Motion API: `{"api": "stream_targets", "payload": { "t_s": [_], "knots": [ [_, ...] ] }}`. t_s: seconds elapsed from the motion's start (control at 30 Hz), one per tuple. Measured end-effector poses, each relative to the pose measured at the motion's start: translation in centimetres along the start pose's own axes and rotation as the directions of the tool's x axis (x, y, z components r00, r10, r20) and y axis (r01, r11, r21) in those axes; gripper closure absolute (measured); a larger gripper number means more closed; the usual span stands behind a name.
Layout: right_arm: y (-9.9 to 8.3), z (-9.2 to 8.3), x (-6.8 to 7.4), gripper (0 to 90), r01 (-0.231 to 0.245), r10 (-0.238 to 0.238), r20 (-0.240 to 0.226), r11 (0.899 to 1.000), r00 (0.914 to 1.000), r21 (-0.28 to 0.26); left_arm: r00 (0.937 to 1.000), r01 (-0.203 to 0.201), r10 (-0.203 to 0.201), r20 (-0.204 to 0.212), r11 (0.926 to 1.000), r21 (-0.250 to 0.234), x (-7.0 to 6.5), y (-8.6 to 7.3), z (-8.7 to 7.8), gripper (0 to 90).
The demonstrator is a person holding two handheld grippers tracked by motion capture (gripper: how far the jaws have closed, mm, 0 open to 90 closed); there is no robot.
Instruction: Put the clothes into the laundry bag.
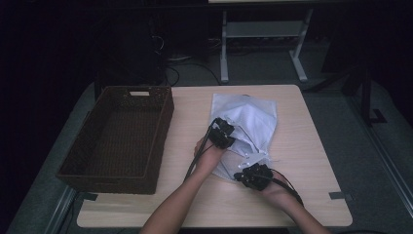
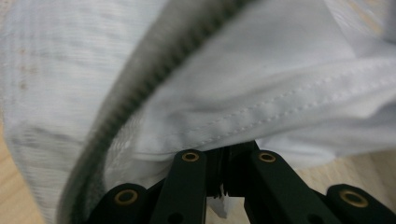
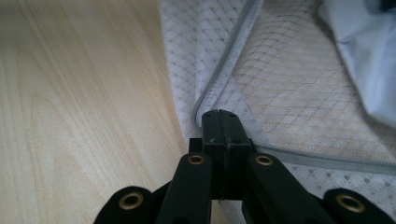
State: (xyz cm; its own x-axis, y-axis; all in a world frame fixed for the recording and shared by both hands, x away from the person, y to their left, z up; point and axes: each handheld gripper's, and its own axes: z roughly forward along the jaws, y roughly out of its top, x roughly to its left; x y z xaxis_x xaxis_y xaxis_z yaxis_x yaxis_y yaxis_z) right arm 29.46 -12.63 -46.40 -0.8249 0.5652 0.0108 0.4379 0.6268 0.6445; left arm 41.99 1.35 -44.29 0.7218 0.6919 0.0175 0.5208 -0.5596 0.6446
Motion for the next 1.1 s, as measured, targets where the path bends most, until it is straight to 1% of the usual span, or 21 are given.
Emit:
{"api": "stream_targets", "payload": {
  "t_s": [0.1, 0.17, 0.2, 0.27, 0.37, 0.47, 0.5, 0.57, 0.6, 0.67, 0.7, 0.8, 0.93, 0.97, 1.0, 1.1],
  "knots": [
    [0.0, 0.0, 0.0, 90.0, -0.002, 0.002, -0.002, 1.000, 1.0000, 0.000, 0.9994, 0.035, -0.035, -0.004, 0.9993, -0.012, 0.6, 0.4, 0.5, 87.5],
    [-0.1, 0.0, 0.0, 90.0, -0.002, 0.002, -0.006, 1.000, 1.0000, 0.000, 0.9987, 0.052, -0.052, -0.001, 0.9984, -0.021, 0.6, 0.5, 0.7, 87.5],
    [-0.1, 0.0, 0.0, 90.0, -0.003, 0.003, -0.007, 1.000, 1.0000, 0.000, 0.9990, 0.045, -0.045, 0.002, 0.9989, -0.017, 0.5, 0.5, 0.6, 87.4],
    [-0.1, -0.1, 0.0, 90.0, 0.002, -0.002, -0.005, 1.000, 1.0000, 0.000, 0.9992, 0.039, -0.039, 0.010, 0.9988, -0.028, -0.1, 0.4, 0.4, 87.1],
    [-0.1, -0.1, 0.0, 90.0, 0.000, 0.000, -0.009, 1.000, 1.0000, 0.000, 0.9994, 0.014, -0.012, 0.031, 0.9985, -0.053, -0.9, 0.1, -0.4, 85.2],
    [-0.1, -0.1, 0.0, 90.0, -0.004, 0.004, -0.011, 1.000, 0.9999, -0.001, 0.9979, -0.018, 0.023, 0.061, 0.9958, -0.090, -1.6, 0.0, -1.1, 75.5],
    [-0.1, -0.1, 0.0, 90.0, 0.000, 0.000, -0.008, 1.000, 1.0000, -0.001, 0.9972, -0.022, 0.029, 0.068, 0.9945, -0.102, -1.8, 0.1, -1.2, 73.4],
    [-0.1, -0.1, 0.0, 90.0, 0.003, -0.003, -0.006, 1.000, 1.0000, -0.001, 0.9954, -0.029, 0.040, 0.087, 0.9922, -0.122, -2.1, 0.5, -1.3, 73.5],
    [-0.1, -0.1, 0.0, 90.0, 0.003, -0.003, -0.007, 1.000, 1.0000, 0.000, 0.9952, -0.032, 0.043, 0.088, 0.9922, -0.120, -2.3, 0.7, -1.3, 73.8],
    [-0.1, -0.1, 0.0, 90.0, 0.001, -0.001, -0.009, 1.000, 1.0000, 0.000, 0.9949, -0.037, 0.048, 0.089, 0.9925, -0.117, -2.5, 1.2, -0.8, 79.1],
    [-0.1, -0.1, 0.0, 90.0, 0.001, -0.001, -0.010, 1.000, 1.0000, 0.000, 0.9951, -0.033, 0.044, 0.089, 0.9929, -0.114, -2.5, 1.4, -0.5, 81.2],
    [-0.1, -0.1, 0.0, 90.0, 0.002, -0.002, -0.011, 1.000, 0.9999, 0.002, 0.9963, -0.005, 0.016, 0.085, 0.9928, -0.119, -2.3, 2.0, 0.6, 84.7],
    [-0.2, -0.2, 0.0, 90.0, 0.010, -0.010, -0.016, 1.000, 0.9998, 0.004, 0.9980, 0.020, -0.013, 0.062, 0.9935, -0.112, -2.0, 2.9, 2.1, 85.9],
    [-0.2, -0.2, 0.0, 90.0, 0.010, -0.009, -0.029, 1.000, 0.9995, 0.005, 0.9980, 0.029, -0.023, 0.059, 0.9932, -0.113, -1.8, 3.1, 2.4, 86.0],
    [-0.2, -0.2, 0.0, 90.0, 0.006, -0.006, -0.033, 1.000, 0.9994, 0.007, 0.9980, 0.035, -0.029, 0.056, 0.9928, -0.115, -1.7, 3.4, 2.7, 86.1],
    [-0.2, -0.3, 0.1, 90.0, 0.014, -0.014, -0.027, 1.000, 0.9995, 0.009, 0.9987, 0.045, -0.042, 0.028, 0.9920, -0.118, -1.4, 4.2, 3.4, 86.1]
  ]
}}
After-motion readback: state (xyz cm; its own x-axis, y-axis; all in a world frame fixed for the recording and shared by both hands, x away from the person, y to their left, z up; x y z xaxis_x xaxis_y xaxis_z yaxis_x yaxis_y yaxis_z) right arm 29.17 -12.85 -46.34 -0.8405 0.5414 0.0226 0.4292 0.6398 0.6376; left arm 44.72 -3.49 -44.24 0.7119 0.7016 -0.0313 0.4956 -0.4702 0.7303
